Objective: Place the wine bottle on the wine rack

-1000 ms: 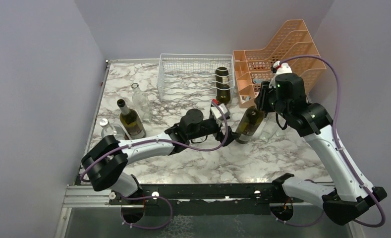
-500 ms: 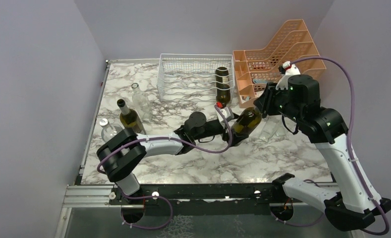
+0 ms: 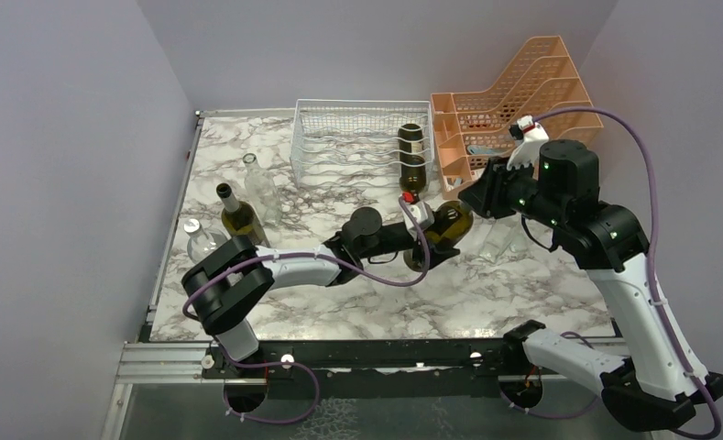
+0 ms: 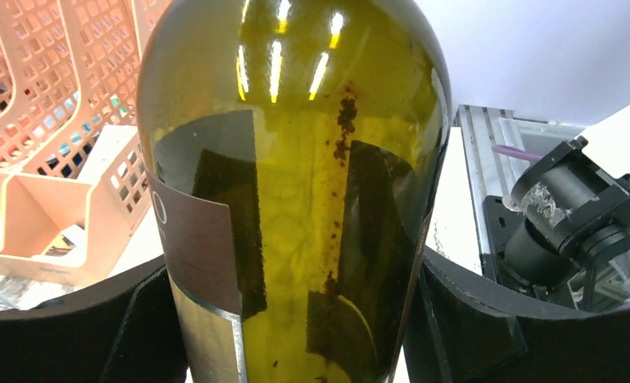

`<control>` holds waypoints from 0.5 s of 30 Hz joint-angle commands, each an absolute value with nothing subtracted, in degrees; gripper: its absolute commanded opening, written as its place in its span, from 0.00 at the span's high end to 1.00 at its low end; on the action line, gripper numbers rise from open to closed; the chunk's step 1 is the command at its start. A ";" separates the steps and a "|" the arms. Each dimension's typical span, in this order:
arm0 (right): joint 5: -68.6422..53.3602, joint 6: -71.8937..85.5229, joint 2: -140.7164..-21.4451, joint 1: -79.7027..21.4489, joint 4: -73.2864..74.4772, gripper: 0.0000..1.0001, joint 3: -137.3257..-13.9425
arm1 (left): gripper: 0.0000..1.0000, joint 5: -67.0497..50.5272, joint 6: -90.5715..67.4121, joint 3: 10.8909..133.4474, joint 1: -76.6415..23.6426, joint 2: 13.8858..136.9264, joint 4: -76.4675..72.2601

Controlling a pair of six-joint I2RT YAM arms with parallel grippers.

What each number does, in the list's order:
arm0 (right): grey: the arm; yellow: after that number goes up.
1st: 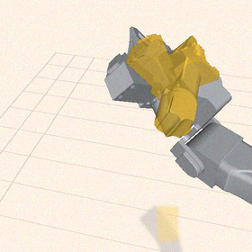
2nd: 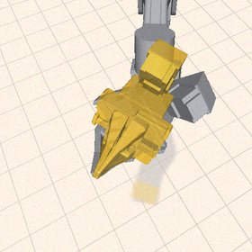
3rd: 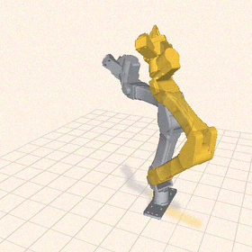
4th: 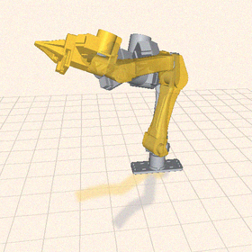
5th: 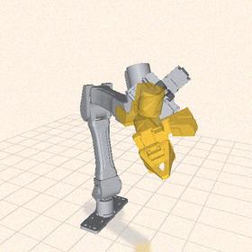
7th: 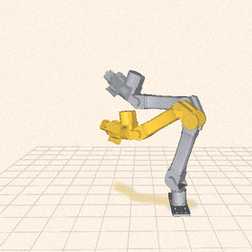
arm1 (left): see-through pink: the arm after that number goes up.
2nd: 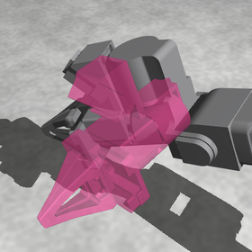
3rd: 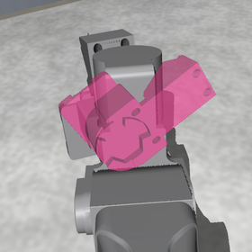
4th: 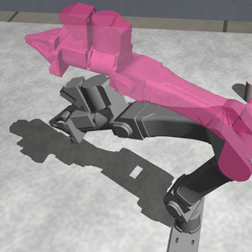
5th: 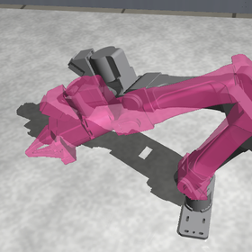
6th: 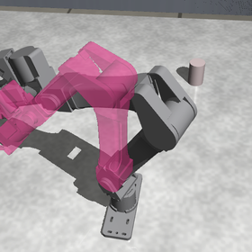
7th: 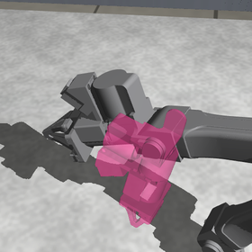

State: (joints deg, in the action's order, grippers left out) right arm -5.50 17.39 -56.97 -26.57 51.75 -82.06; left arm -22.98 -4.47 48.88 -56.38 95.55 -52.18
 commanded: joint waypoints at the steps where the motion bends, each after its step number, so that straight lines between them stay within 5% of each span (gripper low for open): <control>1: -11.08 17.93 -54.69 -26.63 49.68 0.66 -82.71 | 1.00 -24.30 3.33 47.42 -56.61 89.85 -57.10; 5: -13.15 16.95 -54.20 -26.63 51.68 0.36 -82.67 | 1.00 -25.12 12.51 46.09 -56.60 86.85 -56.15; 15: -16.09 16.99 -55.43 -26.61 53.01 0.28 -85.08 | 1.00 -21.08 50.17 55.01 -55.19 84.98 -41.92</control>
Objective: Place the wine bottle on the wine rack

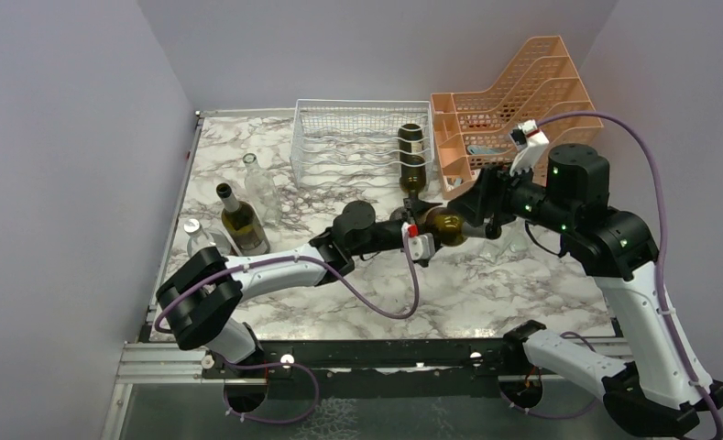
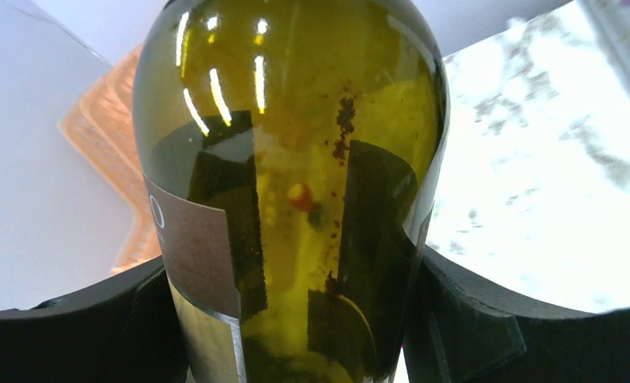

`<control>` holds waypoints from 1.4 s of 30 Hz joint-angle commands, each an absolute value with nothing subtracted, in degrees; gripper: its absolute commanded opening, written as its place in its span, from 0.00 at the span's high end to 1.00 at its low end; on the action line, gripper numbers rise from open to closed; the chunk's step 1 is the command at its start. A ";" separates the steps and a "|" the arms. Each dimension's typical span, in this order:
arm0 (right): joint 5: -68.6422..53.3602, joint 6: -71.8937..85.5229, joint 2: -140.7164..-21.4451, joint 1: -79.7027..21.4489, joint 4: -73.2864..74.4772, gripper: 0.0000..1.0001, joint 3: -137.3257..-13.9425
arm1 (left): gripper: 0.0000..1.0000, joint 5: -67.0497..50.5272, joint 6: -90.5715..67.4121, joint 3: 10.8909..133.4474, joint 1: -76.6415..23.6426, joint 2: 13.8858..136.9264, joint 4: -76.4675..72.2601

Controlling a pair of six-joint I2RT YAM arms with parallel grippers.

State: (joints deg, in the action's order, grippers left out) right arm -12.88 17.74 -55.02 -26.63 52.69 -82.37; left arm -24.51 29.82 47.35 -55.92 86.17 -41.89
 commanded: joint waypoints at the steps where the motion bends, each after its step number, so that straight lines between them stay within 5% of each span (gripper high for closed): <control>1: -16.28 16.46 -55.65 -26.57 53.77 0.28 -85.75 | 1.00 -19.94 54.40 55.78 -55.25 85.07 -41.92; 10: -13.27 11.60 -54.00 -26.63 56.61 0.27 -85.83 | 1.00 -17.71 77.41 58.08 -53.52 84.45 -41.38; 20: -14.76 8.54 -54.91 -26.67 57.49 0.26 -79.56 | 1.00 -24.87 86.37 61.03 -51.03 83.03 -35.57; 42: -17.91 7.76 -59.46 -26.59 52.72 0.44 -71.79 | 1.00 -25.32 92.20 65.53 -50.89 84.64 -26.90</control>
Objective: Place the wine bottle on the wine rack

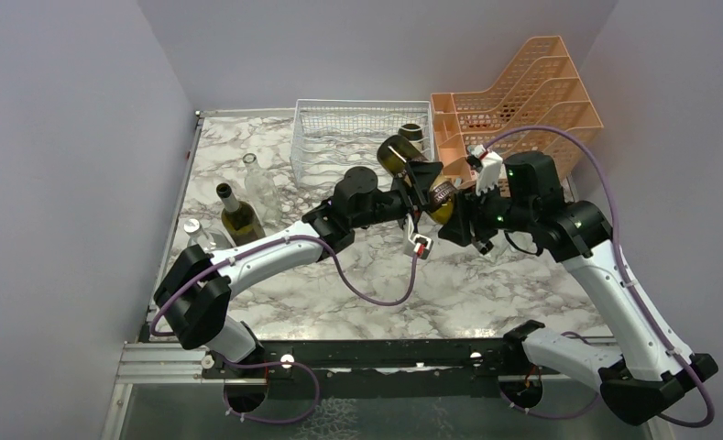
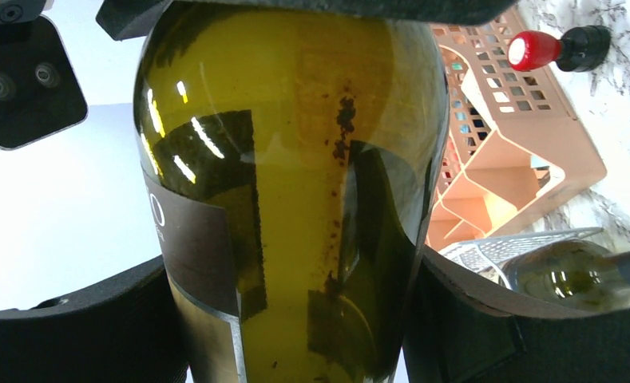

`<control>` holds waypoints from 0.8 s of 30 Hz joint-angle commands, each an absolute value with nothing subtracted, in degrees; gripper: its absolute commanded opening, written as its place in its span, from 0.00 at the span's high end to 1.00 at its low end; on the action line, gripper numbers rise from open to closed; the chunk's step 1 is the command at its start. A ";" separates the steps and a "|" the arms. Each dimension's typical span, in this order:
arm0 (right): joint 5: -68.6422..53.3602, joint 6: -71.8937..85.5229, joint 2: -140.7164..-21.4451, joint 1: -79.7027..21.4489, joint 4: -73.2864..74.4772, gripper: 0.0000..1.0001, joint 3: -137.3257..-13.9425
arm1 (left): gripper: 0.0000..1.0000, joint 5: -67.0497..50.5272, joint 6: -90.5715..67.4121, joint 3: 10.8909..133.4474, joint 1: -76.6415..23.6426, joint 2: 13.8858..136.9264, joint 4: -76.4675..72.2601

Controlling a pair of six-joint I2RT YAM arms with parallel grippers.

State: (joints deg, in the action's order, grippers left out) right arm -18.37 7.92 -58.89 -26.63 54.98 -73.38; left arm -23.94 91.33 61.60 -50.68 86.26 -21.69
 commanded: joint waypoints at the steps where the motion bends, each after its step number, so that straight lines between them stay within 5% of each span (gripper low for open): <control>1: -17.93 7.81 -59.54 -26.63 52.59 0.46 -71.60 | 1.00 -25.36 92.20 65.57 -50.89 84.77 -26.77; 4: -17.06 7.97 -59.79 -26.63 52.58 0.58 -71.44 | 1.00 -24.47 91.04 66.11 -50.81 84.84 -26.59; 9: -13.97 8.41 -58.97 -26.63 51.17 0.95 -71.31 | 1.00 -22.27 89.64 66.51 -50.77 84.99 -26.32; 13: -12.34 8.65 -57.79 -26.56 49.29 0.99 -71.60 | 1.00 -21.64 89.58 66.03 -50.72 85.01 -26.37; 17: -9.57 9.70 -56.20 -26.63 47.05 0.99 -71.89 | 0.53 -21.23 89.33 64.96 -50.74 84.88 -26.29; 19: -7.82 10.80 -55.75 -26.55 46.28 0.99 -72.48 | 0.14 -20.74 87.72 64.93 -50.74 85.01 -26.28; 20: -6.68 11.52 -55.48 -26.62 45.67 0.99 -72.72 | 0.03 -20.52 87.23 64.69 -50.76 85.06 -26.28; 24: -3.05 13.39 -54.69 -26.63 43.75 0.99 -73.23 | 0.01 -19.89 86.70 63.47 -50.81 84.96 -26.22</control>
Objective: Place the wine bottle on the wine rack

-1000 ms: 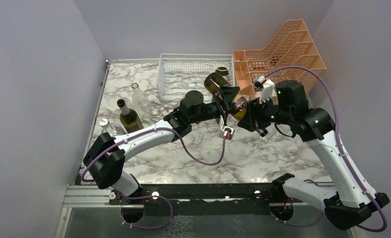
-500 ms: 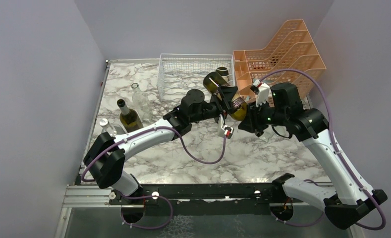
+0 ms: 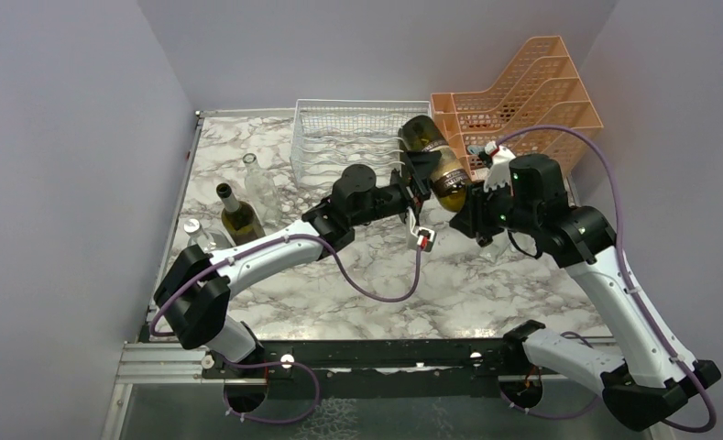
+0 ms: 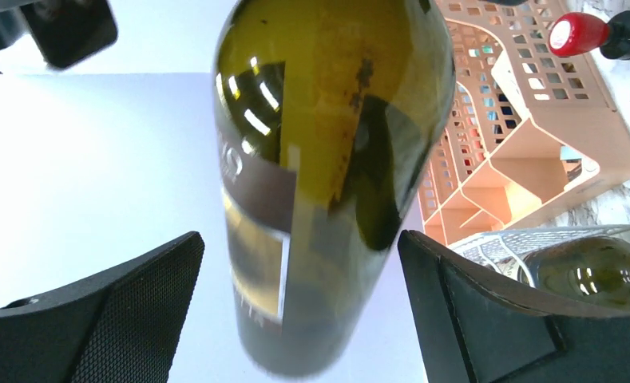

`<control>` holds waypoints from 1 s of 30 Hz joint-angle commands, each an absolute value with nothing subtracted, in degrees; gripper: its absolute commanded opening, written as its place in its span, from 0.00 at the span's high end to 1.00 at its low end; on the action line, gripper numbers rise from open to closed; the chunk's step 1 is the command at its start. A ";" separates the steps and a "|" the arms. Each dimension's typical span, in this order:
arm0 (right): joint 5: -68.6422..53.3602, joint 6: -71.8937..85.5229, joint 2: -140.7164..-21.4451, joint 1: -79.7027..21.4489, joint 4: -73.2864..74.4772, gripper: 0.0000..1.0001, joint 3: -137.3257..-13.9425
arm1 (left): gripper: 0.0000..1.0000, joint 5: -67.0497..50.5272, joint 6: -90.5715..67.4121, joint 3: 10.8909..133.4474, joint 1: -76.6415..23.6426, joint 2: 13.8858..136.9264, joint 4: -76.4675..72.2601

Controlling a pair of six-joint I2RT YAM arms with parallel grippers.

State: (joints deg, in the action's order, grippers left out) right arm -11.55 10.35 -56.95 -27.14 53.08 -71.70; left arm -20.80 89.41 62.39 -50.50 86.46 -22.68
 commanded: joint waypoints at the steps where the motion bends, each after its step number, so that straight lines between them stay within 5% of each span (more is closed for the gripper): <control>1: -2.28 13.86 -54.46 -26.62 43.28 0.99 -73.42 | 0.01 -19.90 86.08 63.20 -50.90 84.84 -26.19; 8: -1.43 16.09 -53.82 -26.62 40.81 0.99 -72.87 | 0.01 -13.82 69.66 63.64 -51.28 82.08 -26.32; 15: -3.38 16.95 -54.05 -26.63 38.56 0.99 -70.66 | 0.01 15.02 35.33 64.19 -50.80 78.24 -27.25; 21: -7.97 14.70 -55.56 -26.63 35.93 0.99 -67.99 | 0.01 14.88 17.34 56.32 -50.45 69.17 -25.44; 30: -17.79 15.71 -56.65 -26.87 27.71 0.99 -60.15 | 0.01 15.45 -2.41 61.63 -50.48 59.60 -1.88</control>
